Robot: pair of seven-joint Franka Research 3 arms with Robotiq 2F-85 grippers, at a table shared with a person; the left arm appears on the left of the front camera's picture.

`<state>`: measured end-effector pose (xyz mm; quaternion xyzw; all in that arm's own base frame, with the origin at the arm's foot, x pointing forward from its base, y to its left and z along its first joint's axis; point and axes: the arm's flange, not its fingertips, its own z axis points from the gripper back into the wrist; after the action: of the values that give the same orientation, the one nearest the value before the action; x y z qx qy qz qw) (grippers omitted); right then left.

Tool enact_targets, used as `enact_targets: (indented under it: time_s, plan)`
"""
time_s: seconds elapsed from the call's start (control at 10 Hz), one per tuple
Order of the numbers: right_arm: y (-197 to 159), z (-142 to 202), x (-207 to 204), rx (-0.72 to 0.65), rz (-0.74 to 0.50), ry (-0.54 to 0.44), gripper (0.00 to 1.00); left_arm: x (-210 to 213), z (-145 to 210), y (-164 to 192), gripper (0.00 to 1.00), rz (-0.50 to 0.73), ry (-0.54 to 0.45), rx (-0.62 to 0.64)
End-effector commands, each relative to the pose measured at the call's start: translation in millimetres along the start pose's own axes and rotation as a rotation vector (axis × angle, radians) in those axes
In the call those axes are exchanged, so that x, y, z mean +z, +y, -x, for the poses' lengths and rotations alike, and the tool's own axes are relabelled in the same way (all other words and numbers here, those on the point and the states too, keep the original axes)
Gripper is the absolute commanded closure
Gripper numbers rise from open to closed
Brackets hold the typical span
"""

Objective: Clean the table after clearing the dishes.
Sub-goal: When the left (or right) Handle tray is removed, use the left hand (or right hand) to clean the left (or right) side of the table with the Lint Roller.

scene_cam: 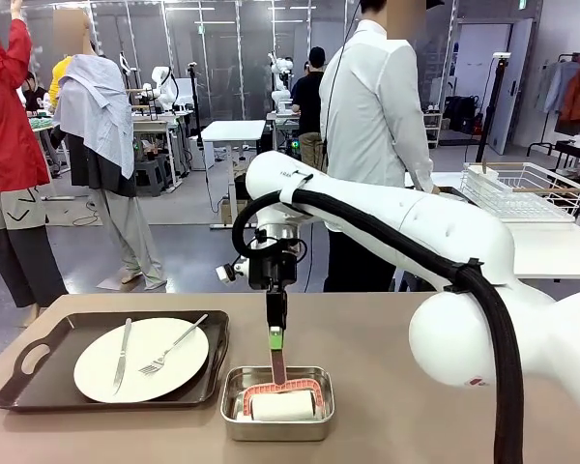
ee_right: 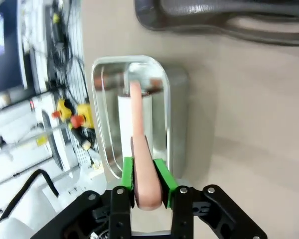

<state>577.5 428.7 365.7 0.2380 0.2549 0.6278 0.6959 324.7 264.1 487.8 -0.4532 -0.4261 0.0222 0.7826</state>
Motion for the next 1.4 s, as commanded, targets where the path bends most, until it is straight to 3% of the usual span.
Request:
enact_targets:
  time_s: [0.0,0.2,0.5,0.8,1.3]
  plan:
    - [7.1,-9.9,47.7,-0.103,0.113,-0.11,1.0,2.6,-0.7,0.4,0.0,0.019,-0.014,-0.006]
    - [43.6,31.1,78.2,-0.184,0.272,-0.282,1.0,2.6,-0.7,0.4,0.0,0.019,-0.014,-0.006]
    - [61.9,118.0,106.8,-0.266,0.284,-0.517,1.0,2.6,-0.7,0.4,0.0,0.019,-0.014,-0.006]
    - [82.8,181.5,97.1,-0.411,0.31,-0.586,1.0,2.6,-0.7,0.4,0.0,0.019,-0.014,-0.006]
    - [127.6,245.1,57.3,-0.793,0.334,-0.671,1.0,2.6,-0.7,0.4,0.0,0.019,-0.014,-0.006]
